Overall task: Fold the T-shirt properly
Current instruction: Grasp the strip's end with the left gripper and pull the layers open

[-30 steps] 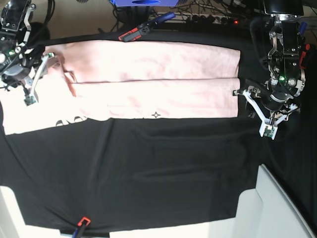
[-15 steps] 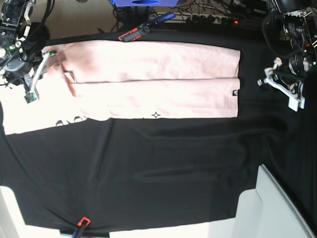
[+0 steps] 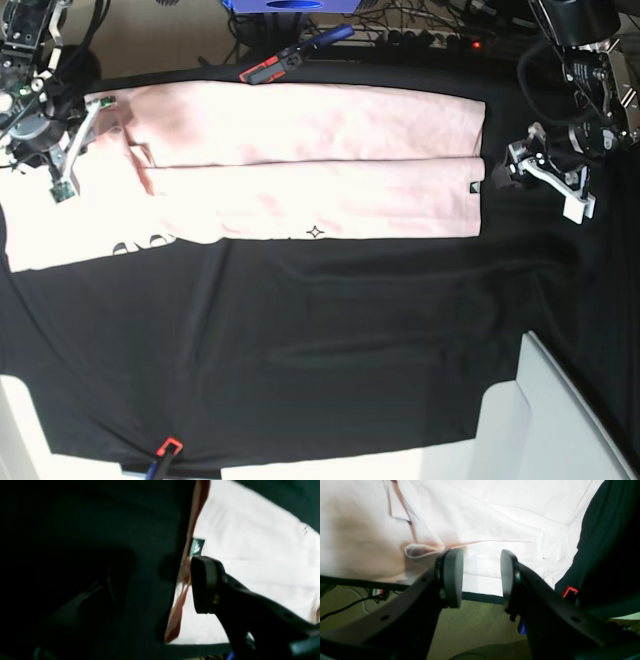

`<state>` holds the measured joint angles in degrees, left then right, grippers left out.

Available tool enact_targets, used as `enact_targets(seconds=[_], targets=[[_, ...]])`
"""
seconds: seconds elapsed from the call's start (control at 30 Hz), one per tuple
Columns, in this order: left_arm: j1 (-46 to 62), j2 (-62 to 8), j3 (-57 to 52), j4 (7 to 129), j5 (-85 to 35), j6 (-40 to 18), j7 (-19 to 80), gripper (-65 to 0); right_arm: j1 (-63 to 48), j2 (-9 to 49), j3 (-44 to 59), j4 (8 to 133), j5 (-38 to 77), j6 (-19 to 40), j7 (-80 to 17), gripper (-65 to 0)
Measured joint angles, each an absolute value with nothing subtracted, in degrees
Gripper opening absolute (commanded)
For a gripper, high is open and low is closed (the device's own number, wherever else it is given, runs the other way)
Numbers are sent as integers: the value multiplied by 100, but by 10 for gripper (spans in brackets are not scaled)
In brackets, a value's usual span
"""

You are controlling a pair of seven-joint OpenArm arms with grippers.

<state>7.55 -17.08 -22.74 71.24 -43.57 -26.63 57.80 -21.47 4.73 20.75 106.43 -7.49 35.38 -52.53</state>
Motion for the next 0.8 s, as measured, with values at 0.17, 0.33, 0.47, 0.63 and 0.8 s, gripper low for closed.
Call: enact_targets(seconds=[0.17,0.33,0.47,0.63,0.8], targets=[[567,-1634,-1831,6851,-4342,-2683,5734,-257,-2191,475,2075,10643,-731,3551,-5256,-425],[497,-1461,-1544,6722,-4412,-2687,5280,-257,-2193,473,2075,10643,-731,3551,-5253,-425],[493,-1446,-1549,6648,-4469,-2689,5247,-260,-2193,471,2075,10643,-729,3551,-5253,-425],[526,-1365,-1549,6678,-4493,-2687,5229,-262,-2191,471,2075,10643,-729,3551,-5253,-425],[593,-1219,-1555,6702,-4515,-2694,5113,-265,-2161,473,2075,10643,-727,3553,-5253,-425]])
